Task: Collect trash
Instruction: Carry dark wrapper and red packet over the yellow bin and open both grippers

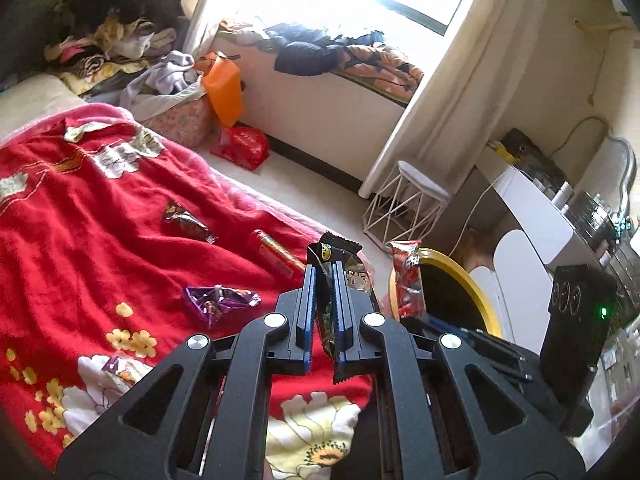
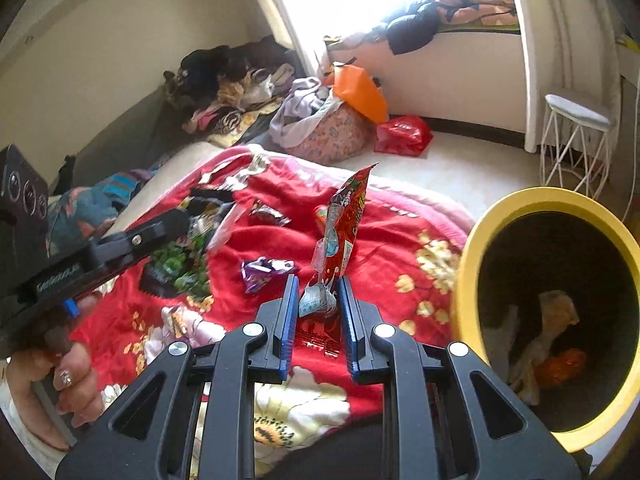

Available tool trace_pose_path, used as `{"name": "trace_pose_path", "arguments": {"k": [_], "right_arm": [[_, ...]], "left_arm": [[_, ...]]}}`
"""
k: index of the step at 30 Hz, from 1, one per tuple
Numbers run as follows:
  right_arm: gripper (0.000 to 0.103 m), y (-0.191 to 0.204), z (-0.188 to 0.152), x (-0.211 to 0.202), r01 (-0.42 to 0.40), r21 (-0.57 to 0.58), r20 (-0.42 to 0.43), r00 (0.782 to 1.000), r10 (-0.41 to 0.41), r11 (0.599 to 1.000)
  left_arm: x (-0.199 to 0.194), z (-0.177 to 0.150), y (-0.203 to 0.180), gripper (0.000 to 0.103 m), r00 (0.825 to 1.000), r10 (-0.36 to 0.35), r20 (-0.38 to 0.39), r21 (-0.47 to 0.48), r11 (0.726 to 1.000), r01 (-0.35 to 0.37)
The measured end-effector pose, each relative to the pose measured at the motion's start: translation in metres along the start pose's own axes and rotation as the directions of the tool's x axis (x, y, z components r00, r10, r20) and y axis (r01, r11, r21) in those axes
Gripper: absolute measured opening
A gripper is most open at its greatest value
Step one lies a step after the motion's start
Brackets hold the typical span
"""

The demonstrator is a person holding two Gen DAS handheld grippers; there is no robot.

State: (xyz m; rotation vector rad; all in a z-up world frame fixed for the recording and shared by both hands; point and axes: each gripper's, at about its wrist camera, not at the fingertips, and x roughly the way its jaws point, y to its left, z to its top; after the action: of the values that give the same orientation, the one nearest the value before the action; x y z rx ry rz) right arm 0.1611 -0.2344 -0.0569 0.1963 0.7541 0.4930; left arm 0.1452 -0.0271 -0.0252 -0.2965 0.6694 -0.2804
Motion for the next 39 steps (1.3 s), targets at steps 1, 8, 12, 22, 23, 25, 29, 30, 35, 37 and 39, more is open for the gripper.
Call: {"name": "trace_pose_path", "arguments": {"k": [1, 8, 12, 22, 23, 25, 29, 30, 35, 37, 39], "right_arm": [[0.02, -0.002, 0.0, -0.002, 0.004, 0.003, 0.005, 1.0, -0.004, 1.0], [0.02, -0.025, 0.005, -0.018, 0.034, 0.041, 0.037, 0.999, -0.036, 0.999], [0.02, -0.036, 0.005, -0.025, 0.05, 0.061, 0.05, 0.997, -0.053, 0.997], [0.02, -0.062, 0.005, -0.041, 0.094, 0.11, 0.079, 0.992, -0.103, 0.989], [0.02, -0.066, 0.005, -0.043, 0.098, 0.117, 0.081, 0.991, -0.108, 0.988], [0.02, -0.071, 0.005, -0.046, 0.108, 0.127, 0.086, 0.989, -0.119, 0.986], [0.02, -0.078, 0.003, -0.051, 0.123, 0.146, 0.092, 0.986, -0.138, 0.982], [0.02, -0.08, 0.004, -0.051, 0.128, 0.148, 0.093, 0.985, -0.142, 0.981], [0.02, -0.089, 0.004, -0.054, 0.15, 0.163, 0.099, 0.981, -0.167, 0.975], [0.02, -0.093, 0.004, -0.056, 0.158, 0.171, 0.101, 0.979, -0.177, 0.972], [0.02, -0.096, 0.003, -0.056, 0.166, 0.177, 0.103, 0.977, -0.186, 0.97]], "left_arm": [[0.0, 0.0, -0.002, 0.005, 1.0, -0.002, 0.0, 0.007, 1.0, 0.002], [-0.001, -0.001, -0.016, 0.005, 1.0, -0.03, 0.001, 0.035, 0.999, 0.029], [-0.002, -0.002, -0.025, 0.005, 0.999, -0.042, 0.002, 0.05, 0.998, 0.042], [0.002, -0.007, -0.046, 0.005, 0.998, -0.068, -0.01, 0.095, 0.993, 0.069], [0.003, -0.008, -0.049, 0.005, 0.997, -0.071, -0.012, 0.099, 0.993, 0.072], [0.004, -0.009, -0.053, 0.005, 0.997, -0.076, -0.017, 0.106, 0.991, 0.077], [0.007, -0.012, -0.062, 0.005, 0.996, -0.084, -0.025, 0.121, 0.989, 0.087], [0.007, -0.012, -0.064, 0.005, 0.996, -0.086, -0.026, 0.125, 0.988, 0.089], [0.011, -0.016, -0.076, 0.005, 0.995, -0.098, -0.036, 0.151, 0.983, 0.102], [0.013, -0.018, -0.081, 0.005, 0.994, -0.102, -0.037, 0.16, 0.981, 0.107], [0.014, -0.019, -0.085, 0.005, 0.994, -0.106, -0.038, 0.172, 0.979, 0.111]]}}
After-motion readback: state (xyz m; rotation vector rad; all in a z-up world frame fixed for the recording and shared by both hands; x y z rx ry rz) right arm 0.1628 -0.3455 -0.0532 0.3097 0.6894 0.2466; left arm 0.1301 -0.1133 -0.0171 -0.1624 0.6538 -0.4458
